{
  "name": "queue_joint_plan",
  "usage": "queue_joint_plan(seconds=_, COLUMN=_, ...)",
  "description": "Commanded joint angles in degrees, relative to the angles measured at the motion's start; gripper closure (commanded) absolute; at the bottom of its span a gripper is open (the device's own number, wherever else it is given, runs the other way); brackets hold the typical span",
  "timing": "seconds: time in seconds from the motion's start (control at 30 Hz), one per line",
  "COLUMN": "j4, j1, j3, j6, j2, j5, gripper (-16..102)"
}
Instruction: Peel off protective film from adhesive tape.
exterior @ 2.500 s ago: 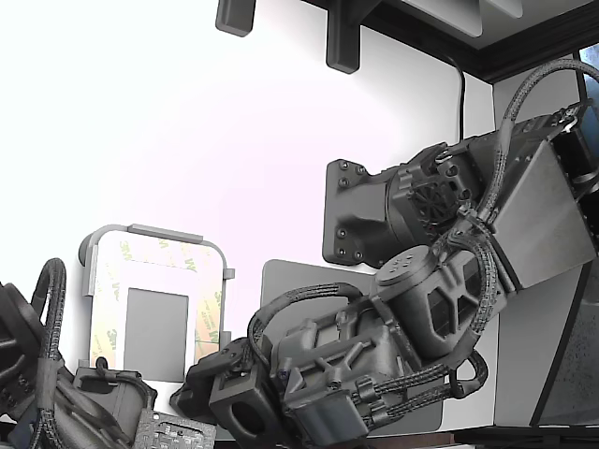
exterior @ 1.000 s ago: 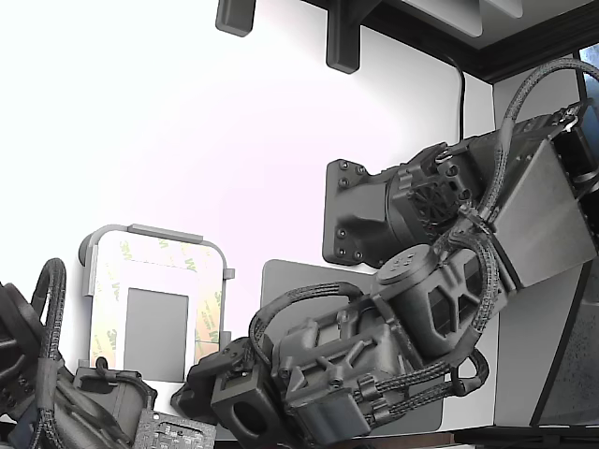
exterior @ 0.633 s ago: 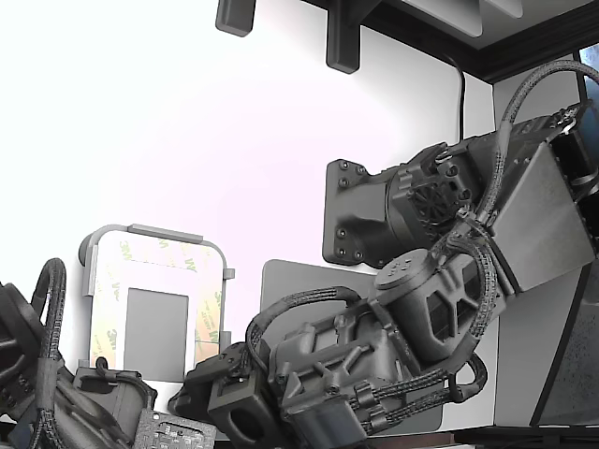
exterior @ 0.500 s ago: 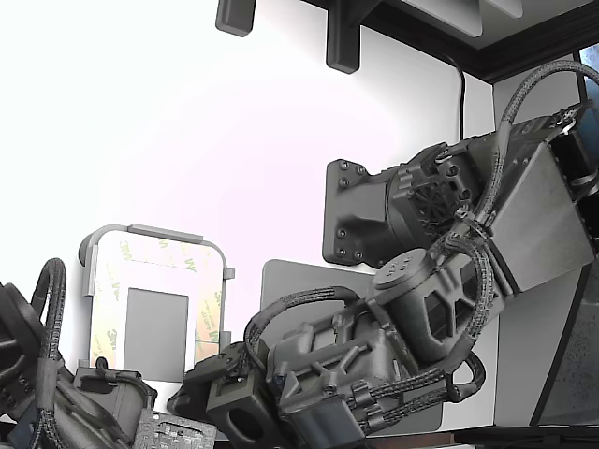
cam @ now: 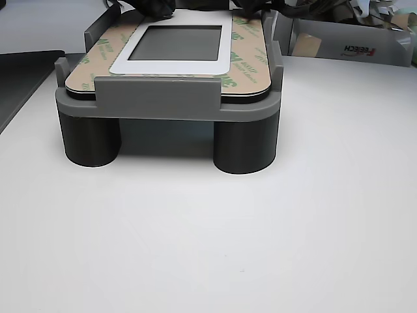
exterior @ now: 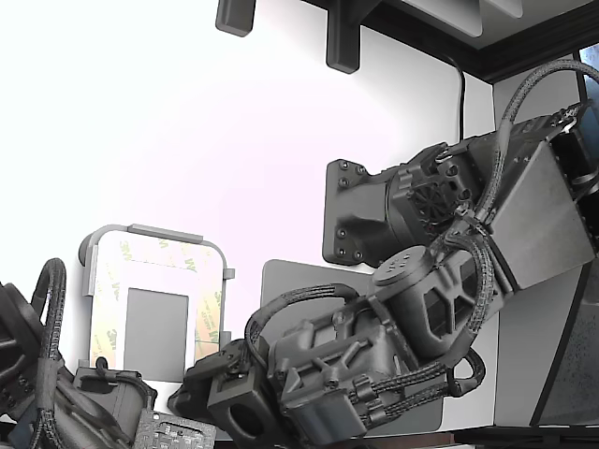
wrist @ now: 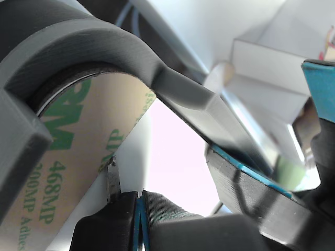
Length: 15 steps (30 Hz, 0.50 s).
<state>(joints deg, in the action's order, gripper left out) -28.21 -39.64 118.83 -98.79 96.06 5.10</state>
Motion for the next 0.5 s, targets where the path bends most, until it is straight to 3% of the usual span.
queue_joint_plan(seconds=0.0, j4=0.1, j1=0.3, j3=-0.8, j6=0.0, j2=1.6, j5=0.1, gripper=97)
queue_joint_plan(seconds=0.47, j4=-1.2, j1=-0.4, j3=-1.3, j6=0.3, j2=2.0, j5=0.4, gripper=97)
